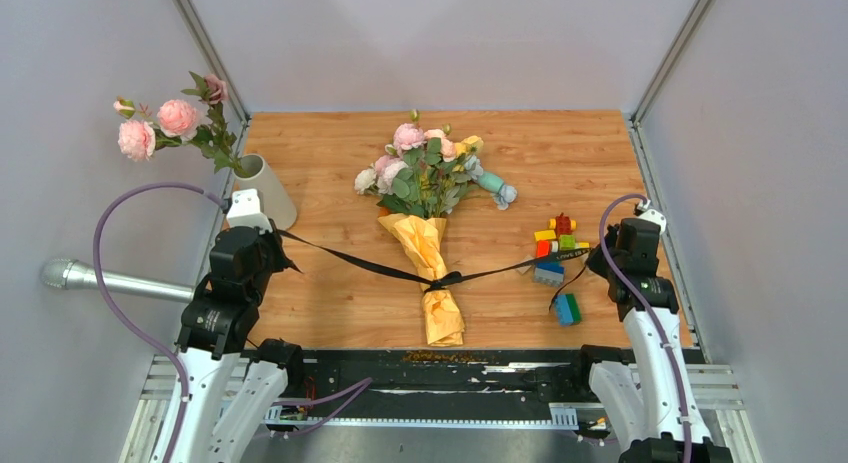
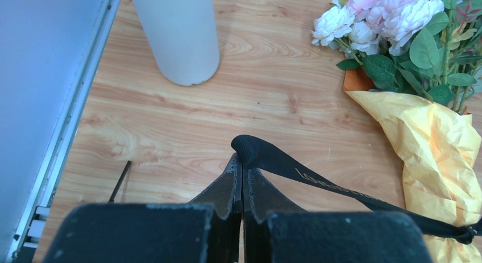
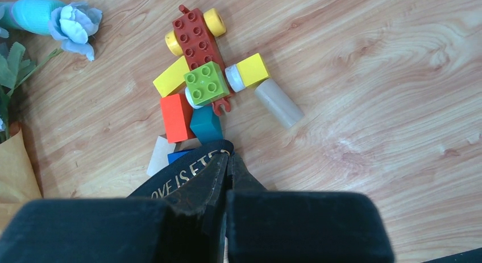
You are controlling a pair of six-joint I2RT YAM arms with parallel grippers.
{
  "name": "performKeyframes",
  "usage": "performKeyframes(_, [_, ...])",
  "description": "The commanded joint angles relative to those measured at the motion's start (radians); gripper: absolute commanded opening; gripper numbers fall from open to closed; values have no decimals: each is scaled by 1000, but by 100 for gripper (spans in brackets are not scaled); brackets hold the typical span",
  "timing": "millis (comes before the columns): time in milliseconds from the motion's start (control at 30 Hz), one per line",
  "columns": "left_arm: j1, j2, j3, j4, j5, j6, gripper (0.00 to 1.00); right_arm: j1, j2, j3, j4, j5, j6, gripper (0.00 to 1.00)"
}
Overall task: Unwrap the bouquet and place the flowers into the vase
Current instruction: Untie the ribbon from the wrapping paper.
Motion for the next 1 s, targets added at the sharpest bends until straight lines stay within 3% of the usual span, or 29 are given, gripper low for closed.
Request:
performKeyframes(0, [10, -8, 19, 56, -34, 64, 0, -11, 7, 36, 8, 35, 16, 0])
performKeyframes(400, [10, -13, -43, 95, -86, 143, 0, -19, 23, 3, 27, 40, 25, 0])
performKeyframes(967, [10, -33, -59, 67, -266, 122, 0, -35, 40, -20, 44, 47, 33, 0])
